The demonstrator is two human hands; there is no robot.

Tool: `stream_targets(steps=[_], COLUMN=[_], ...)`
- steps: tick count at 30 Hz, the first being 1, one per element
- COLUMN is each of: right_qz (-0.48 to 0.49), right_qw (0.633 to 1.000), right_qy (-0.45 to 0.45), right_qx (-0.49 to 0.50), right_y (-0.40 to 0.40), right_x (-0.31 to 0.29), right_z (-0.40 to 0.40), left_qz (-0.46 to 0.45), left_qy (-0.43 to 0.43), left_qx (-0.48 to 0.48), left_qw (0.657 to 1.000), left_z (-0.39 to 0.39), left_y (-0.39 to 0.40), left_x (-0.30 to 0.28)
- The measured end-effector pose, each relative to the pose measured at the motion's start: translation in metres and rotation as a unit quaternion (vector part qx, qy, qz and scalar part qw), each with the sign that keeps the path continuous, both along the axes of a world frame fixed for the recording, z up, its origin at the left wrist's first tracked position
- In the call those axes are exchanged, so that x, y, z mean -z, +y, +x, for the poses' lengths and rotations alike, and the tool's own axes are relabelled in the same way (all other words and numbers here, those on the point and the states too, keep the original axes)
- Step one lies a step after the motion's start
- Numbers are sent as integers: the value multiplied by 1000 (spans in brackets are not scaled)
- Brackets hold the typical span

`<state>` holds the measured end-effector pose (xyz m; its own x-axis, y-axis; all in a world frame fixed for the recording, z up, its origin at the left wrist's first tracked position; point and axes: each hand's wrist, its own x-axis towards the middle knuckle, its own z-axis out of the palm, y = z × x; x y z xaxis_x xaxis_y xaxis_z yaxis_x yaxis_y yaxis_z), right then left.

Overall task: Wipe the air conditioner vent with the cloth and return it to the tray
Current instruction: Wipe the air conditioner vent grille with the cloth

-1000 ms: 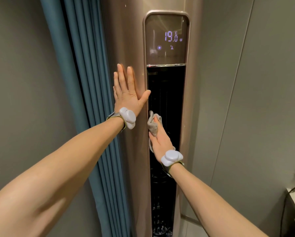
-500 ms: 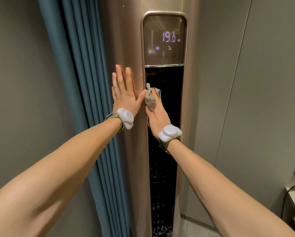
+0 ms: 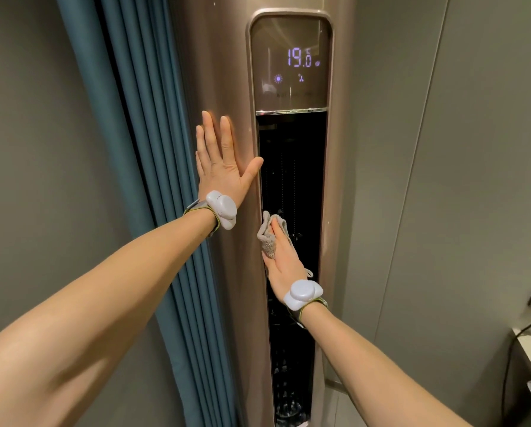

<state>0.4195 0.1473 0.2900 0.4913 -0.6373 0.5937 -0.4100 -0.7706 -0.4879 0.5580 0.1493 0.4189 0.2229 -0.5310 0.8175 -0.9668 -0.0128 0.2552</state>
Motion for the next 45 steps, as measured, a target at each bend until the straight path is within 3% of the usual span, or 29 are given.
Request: stream_targets(steps=[3, 11, 20, 24, 27, 31, 34, 38, 45], right_qz=[56, -47, -45, 42, 35, 163, 107, 107, 147], right_qw=[997, 996, 999, 997, 994, 948, 949, 940, 948], right_qy=[-52, -71, 17, -44, -104, -272, -283, -286, -240], right_qx=[-28, -7, -6, -38, -23, 11, 89, 151, 150], right_y=[0, -17, -12, -2, -2, -4, -14, -34, -31], right_x=[-12, -75, -5, -2, -7, -23, -42, -53, -25], right_z=[2, 12, -8, -15, -13, -11, -18, -30, -43], left_qz=[2, -1, -2, -4, -7, -6, -7, -9, -6], left_qy=[1, 6, 0, -2, -1, 2, 2, 1, 1], left_qx=[0, 11, 1, 3, 5, 4, 6, 10, 14], left_qw=[1000, 1000, 1000, 1000, 1000, 1000, 1000, 1000, 1000], left_z=[-1, 0, 0, 2, 2, 2, 2, 0, 1], left_y=[1, 1, -2, -2, -2, -2, -1, -1, 0], left_x=[0, 1, 1, 2, 2, 2, 1, 2, 2])
